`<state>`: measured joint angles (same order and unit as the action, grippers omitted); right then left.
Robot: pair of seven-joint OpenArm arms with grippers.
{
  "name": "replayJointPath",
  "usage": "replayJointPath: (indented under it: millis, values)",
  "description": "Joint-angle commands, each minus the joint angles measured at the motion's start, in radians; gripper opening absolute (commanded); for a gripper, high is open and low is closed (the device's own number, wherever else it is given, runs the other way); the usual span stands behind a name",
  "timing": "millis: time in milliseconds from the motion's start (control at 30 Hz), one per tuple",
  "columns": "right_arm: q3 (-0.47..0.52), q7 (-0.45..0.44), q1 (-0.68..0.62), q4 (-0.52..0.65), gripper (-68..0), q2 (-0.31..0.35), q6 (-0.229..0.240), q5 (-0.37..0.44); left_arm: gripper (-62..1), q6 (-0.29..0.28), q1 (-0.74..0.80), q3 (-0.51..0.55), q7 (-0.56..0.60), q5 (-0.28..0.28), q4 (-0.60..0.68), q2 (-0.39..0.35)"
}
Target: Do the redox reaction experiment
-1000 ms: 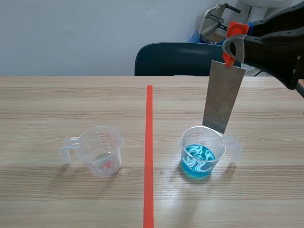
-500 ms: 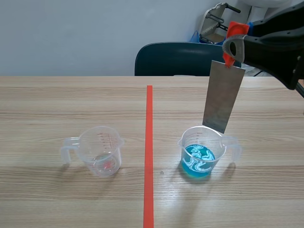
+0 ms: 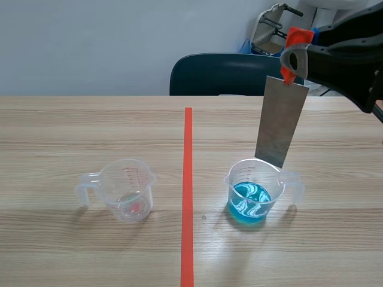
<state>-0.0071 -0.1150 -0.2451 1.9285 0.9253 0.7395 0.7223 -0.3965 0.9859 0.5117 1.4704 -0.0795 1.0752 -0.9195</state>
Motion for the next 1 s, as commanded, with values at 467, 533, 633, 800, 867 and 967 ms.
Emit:
replayJointPath:
  millis: [467, 533, 633, 800, 867, 967]
  values:
    - [0.000, -0.024, 0.007, 0.009, -66.6, 0.011, 0.006, 0.011, 1.4, -0.002, -0.003, -0.001, 0.014, 0.008, 0.012, 0.003]
    - [0.000, -0.026, 0.007, 0.009, -66.6, 0.011, 0.006, 0.011, 1.4, -0.002, -0.003, -0.001, 0.014, 0.008, 0.012, 0.003]
    - [0.000, -0.025, 0.007, 0.009, -66.6, 0.011, 0.006, 0.011, 1.4, -0.002, -0.003, -0.001, 0.011, 0.007, 0.010, 0.006]
    - [0.000, -0.022, 0.007, 0.009, -66.6, 0.011, 0.006, 0.011, 1.4, -0.002, -0.003, -0.001, 0.011, 0.007, 0.010, 0.008]
    - [0.000, -0.022, 0.007, 0.009, -66.6, 0.011, 0.006, 0.010, 1.4, -0.002, -0.003, -0.001, 0.010, 0.007, 0.010, 0.008]
    - [0.000, -0.023, 0.007, 0.009, -66.6, 0.011, 0.006, 0.011, 1.4, -0.002, -0.003, -0.001, -0.002, 0.007, 0.010, 0.008]
